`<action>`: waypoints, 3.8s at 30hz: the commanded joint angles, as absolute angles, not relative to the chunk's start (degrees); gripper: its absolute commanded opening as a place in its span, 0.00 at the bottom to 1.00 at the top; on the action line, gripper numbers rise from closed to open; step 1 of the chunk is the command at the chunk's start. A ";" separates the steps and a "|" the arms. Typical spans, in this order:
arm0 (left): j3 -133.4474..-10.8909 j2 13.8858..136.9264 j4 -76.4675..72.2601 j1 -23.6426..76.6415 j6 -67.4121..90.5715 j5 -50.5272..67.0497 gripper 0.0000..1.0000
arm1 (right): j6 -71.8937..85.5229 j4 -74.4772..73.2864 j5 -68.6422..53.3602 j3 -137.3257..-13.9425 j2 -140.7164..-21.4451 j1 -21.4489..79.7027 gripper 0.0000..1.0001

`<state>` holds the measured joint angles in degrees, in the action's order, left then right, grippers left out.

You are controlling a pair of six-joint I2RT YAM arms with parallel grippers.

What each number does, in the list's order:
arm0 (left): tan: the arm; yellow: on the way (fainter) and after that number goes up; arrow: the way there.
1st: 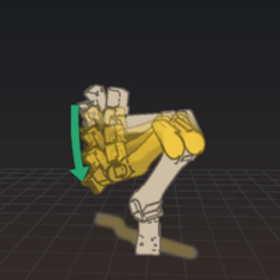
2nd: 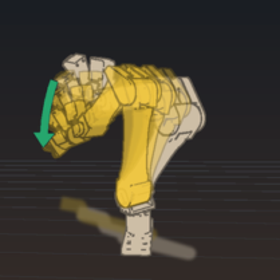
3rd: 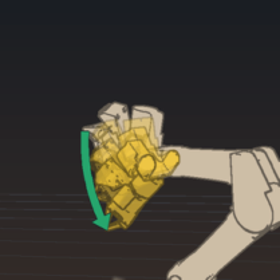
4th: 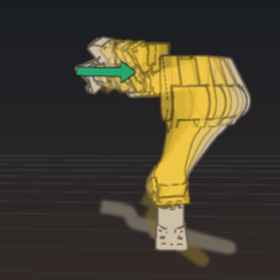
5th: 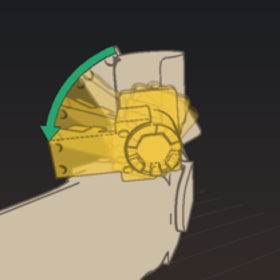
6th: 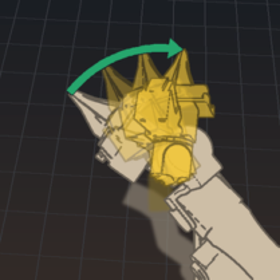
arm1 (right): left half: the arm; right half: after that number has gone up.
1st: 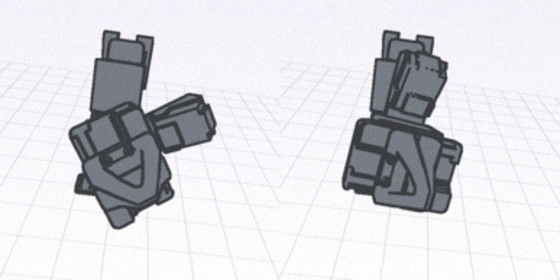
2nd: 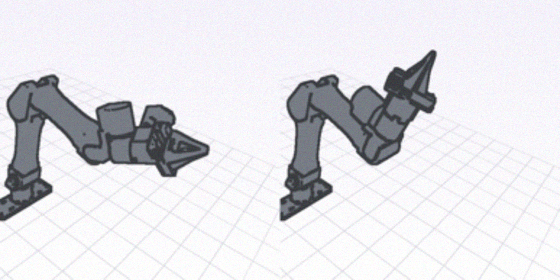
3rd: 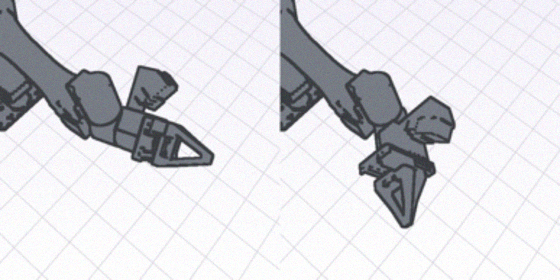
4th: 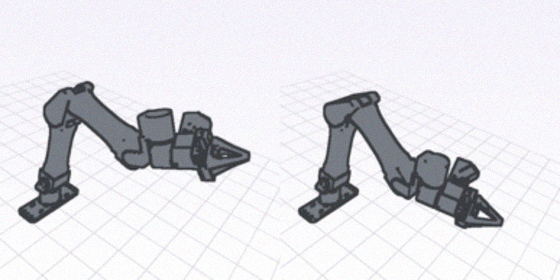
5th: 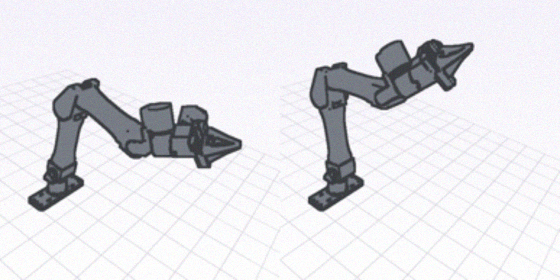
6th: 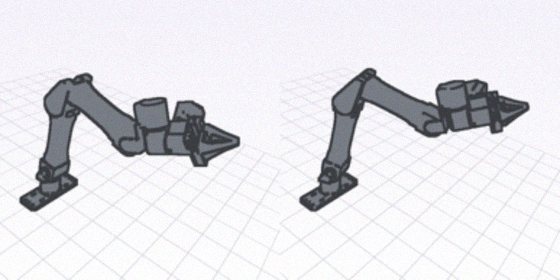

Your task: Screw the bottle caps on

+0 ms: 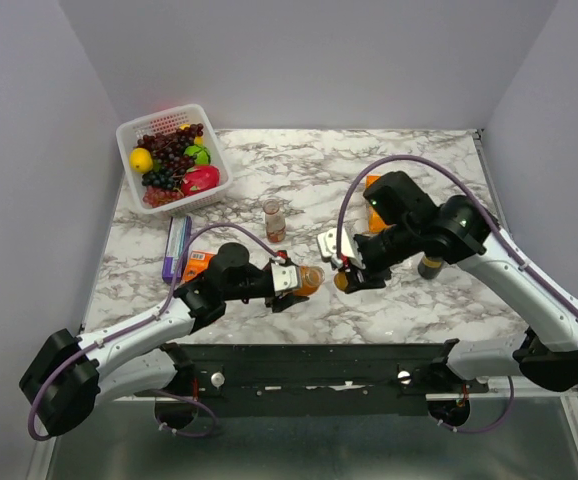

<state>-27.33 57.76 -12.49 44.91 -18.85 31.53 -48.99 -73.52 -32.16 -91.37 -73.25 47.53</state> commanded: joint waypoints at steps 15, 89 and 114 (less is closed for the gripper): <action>-30.50 56.51 -12.22 47.99 -16.61 35.07 0.00 | -45.44 -66.97 -19.77 -94.84 -80.68 56.60 0.37; -26.54 53.00 -30.42 47.29 -6.86 8.79 0.00 | -16.71 -68.73 -11.35 -98.17 -94.04 57.22 0.30; -22.24 50.98 -24.17 47.37 -6.06 15.82 0.00 | -26.36 -65.65 -6.59 -103.01 -94.57 57.13 0.42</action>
